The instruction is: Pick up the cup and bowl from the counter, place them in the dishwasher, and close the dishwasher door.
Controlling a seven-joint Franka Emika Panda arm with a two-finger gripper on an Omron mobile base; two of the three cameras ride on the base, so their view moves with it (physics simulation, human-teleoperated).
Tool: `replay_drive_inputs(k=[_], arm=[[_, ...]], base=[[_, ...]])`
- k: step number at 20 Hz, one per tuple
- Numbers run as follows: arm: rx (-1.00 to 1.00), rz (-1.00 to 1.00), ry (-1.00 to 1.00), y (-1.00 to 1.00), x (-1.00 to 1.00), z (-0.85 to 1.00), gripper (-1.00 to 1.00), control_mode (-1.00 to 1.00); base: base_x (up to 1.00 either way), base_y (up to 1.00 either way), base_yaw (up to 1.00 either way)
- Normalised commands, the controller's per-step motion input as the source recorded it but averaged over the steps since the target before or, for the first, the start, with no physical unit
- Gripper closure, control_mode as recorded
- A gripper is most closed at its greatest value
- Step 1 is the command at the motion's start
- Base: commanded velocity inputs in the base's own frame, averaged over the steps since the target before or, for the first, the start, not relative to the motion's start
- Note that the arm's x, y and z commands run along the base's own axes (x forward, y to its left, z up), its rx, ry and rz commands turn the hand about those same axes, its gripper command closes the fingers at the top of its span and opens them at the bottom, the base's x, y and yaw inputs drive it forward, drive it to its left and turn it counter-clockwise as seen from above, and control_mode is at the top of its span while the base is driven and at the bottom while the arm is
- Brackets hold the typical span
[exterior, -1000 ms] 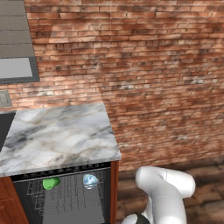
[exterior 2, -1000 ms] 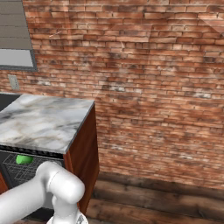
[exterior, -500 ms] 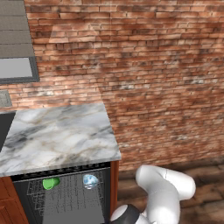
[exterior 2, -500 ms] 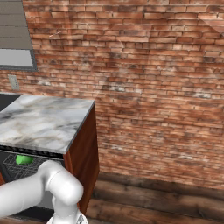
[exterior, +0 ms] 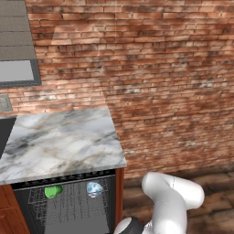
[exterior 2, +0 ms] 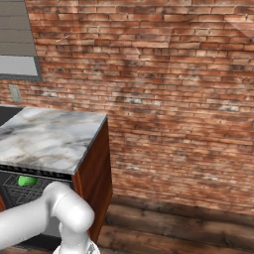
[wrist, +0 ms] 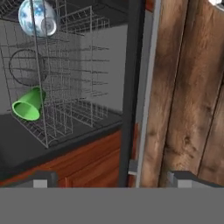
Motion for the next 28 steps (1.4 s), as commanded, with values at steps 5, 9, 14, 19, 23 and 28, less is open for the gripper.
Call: replay_drive_inputs(k=[5, 9, 14, 19, 23, 28], arm=[[-0.25, -0.08, -0.39, 0.42, -0.63, -0.13, -1.00, -1.00], [-0.21, -0.08, -0.39, 0.23, -0.45, -0.05, -1.00, -1.00], [-0.21, -0.07, -0.34, 0.33, -0.26, -0.22, -1.00, -1.00], [-0.20, -0.05, -0.29, 0.66, -0.15, -0.51, -1.00, -1.00], [-0.18, -0.04, -0.26, 0.92, -0.22, -0.76, -1.00, -1.00], [-0.10, -0.03, -0.24, 1.00, -0.34, -0.91, -1.00, -1.00]], base=[[0.00, 0.00, 0.00], [0.00, 0.00, 0.00], [0.00, 0.00, 0.00], [0.00, 0.00, 0.00], [0.00, 0.00, 0.00], [0.00, 0.00, 0.00]])
